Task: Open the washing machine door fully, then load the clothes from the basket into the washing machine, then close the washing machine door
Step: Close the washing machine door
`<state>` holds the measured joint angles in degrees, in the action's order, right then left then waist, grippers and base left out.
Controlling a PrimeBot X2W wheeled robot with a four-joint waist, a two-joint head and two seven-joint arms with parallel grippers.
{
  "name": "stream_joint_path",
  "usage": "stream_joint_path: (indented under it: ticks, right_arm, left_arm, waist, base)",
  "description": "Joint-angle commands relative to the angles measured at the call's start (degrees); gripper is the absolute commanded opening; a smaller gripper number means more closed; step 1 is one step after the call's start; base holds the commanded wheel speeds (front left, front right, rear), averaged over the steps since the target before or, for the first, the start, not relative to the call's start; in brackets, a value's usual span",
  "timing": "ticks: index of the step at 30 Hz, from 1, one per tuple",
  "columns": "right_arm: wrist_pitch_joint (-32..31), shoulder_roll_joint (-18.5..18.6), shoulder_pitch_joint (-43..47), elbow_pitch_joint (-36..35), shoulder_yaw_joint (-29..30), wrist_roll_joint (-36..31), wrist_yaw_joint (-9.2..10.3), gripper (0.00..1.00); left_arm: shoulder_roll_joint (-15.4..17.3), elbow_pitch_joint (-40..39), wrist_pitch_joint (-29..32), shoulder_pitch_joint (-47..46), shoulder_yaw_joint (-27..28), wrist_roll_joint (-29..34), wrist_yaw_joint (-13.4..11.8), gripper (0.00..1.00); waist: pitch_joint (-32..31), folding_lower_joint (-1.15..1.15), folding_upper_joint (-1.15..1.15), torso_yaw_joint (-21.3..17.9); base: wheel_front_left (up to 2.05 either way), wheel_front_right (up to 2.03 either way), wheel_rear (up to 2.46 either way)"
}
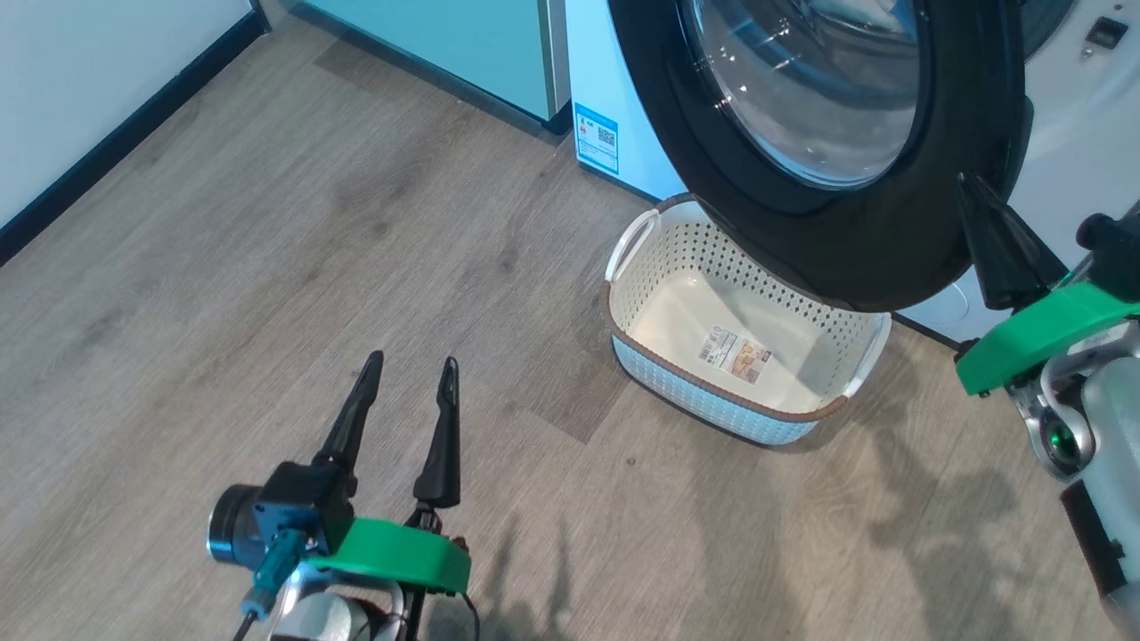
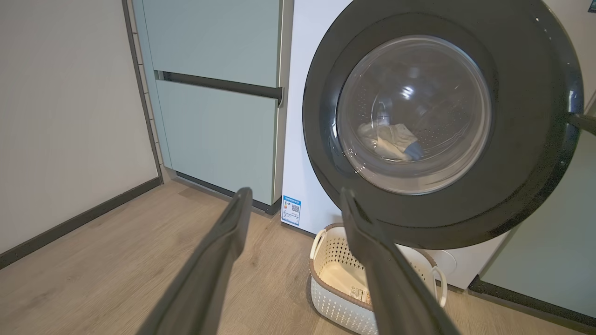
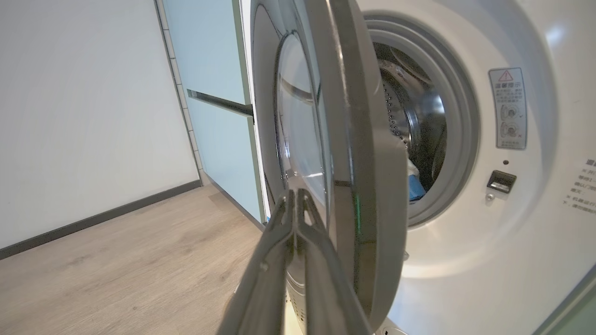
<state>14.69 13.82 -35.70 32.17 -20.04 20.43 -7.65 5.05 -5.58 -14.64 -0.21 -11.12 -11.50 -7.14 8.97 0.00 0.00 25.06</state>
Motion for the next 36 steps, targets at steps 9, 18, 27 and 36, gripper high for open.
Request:
stream_joint_path:
  ticks: [9, 18, 27, 36]
  right_arm:
    - [0.3, 0.4, -3.2, 1.5, 0.5, -0.1, 0.16, 0.0]
    - [0.3, 0.7, -4.0, 3.6, 0.3, 0.2, 0.16, 0.0]
    - [0.3, 1.8, -5.8, 5.2, -0.1, 0.6, 0.16, 0.0]
    - [0.3, 4.8, -9.9, 7.3, 1.3, 0.1, 0.16, 0.0]
  left_arm:
    - [-0.4, -1.3, -0.4, -1.7, 2.7, 1.2, 1.0, 1.0]
    - [-1.0, -1.3, -0.4, -2.0, 2.7, 1.4, 1.6, 1.0]
    - [-1.5, -1.7, -0.4, -2.2, 2.9, 1.5, 1.9, 1.0]
    - [-1.9, -2.4, -0.4, -3.0, 2.7, 1.2, 2.1, 1.0]
  waist:
    - [0.2, 0.0, 0.0, 0.4]
    - [0.8, 0.0, 0.0, 0.9]
    - [2.3, 0.0, 0.0, 1.4]
    - [5.6, 0.0, 0.0, 2.1]
  base:
    - [0.0, 0.0, 0.0]
    - [0.0, 0.0, 0.0]
    - [0.0, 0.0, 0.0]
    - [0.0, 0.0, 0.0]
